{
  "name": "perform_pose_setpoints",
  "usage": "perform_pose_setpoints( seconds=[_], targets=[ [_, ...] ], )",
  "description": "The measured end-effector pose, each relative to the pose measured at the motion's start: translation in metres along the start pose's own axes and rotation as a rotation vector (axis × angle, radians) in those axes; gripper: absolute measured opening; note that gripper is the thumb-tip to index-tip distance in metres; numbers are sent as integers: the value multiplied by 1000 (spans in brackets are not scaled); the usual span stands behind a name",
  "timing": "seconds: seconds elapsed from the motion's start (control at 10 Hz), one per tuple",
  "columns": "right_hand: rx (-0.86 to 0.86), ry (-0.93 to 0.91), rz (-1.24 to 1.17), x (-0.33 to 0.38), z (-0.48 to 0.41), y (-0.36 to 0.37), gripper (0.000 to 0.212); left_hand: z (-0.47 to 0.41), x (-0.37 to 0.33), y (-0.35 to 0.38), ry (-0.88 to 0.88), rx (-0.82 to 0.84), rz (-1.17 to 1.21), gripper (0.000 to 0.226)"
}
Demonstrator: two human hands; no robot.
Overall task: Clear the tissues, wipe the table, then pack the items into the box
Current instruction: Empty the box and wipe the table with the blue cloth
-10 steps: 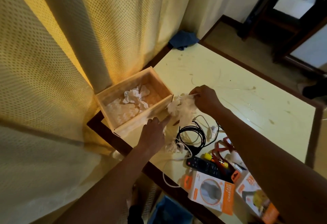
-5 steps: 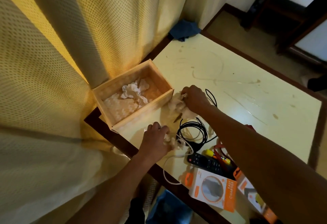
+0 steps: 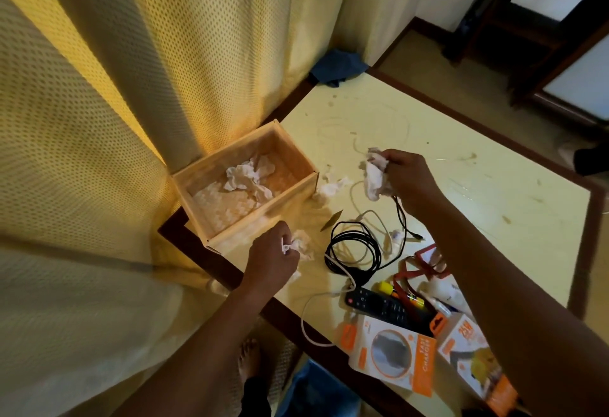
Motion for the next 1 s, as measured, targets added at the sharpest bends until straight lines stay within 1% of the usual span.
perform_pose_setpoints(
  seconds=[0.1, 0.2, 0.3, 0.4, 0.5, 0.6, 0.7, 0.8, 0.9, 1.0],
  targets=[
    [-4, 30, 26, -2, 5, -9, 15, 6, -16, -18, 13, -41, 94, 23],
    [42, 85, 89, -7, 10, 4, 27, 12, -37, -42, 29, -72, 172, 35],
    [81, 0, 350, -2, 9, 28, 39, 11, -55, -71, 22, -117, 278, 31],
    [153, -89, 695, -6, 2, 56, 24, 0, -66, -100, 24, -170, 260, 17],
    [228, -85, 792, -23, -11, 75, 36, -20, -66, -122, 56, -264, 203, 29],
    [275, -115, 893, -37, -30, 87, 63, -55, -52, -122, 85, -322, 16, 38],
    [354, -118, 985, -45, -41, 98, 97, -83, -43, -106, 118, -257, -266, 21],
    [451, -105, 1100, -63, -44, 110, 115, -117, -11, -81, 66, -115, -573, 75],
    [446, -164, 1140, -70, -47, 121, 104, -154, 18, -58, 49, 2, -721, 94],
    [419, -216, 1131, -72, -48, 130, 64, -162, 25, -43, -6, 170, -743, 86]
  ],
)
Point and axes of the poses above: each hand's wrist, its own z-axis away from the middle knuckle, its own y-axis out of the palm, x = y × z, the point moved 10 cm from there along -z, towards the middle knuckle, and after that the axes turned 7 degrees about -y, right-handed, at the moved point
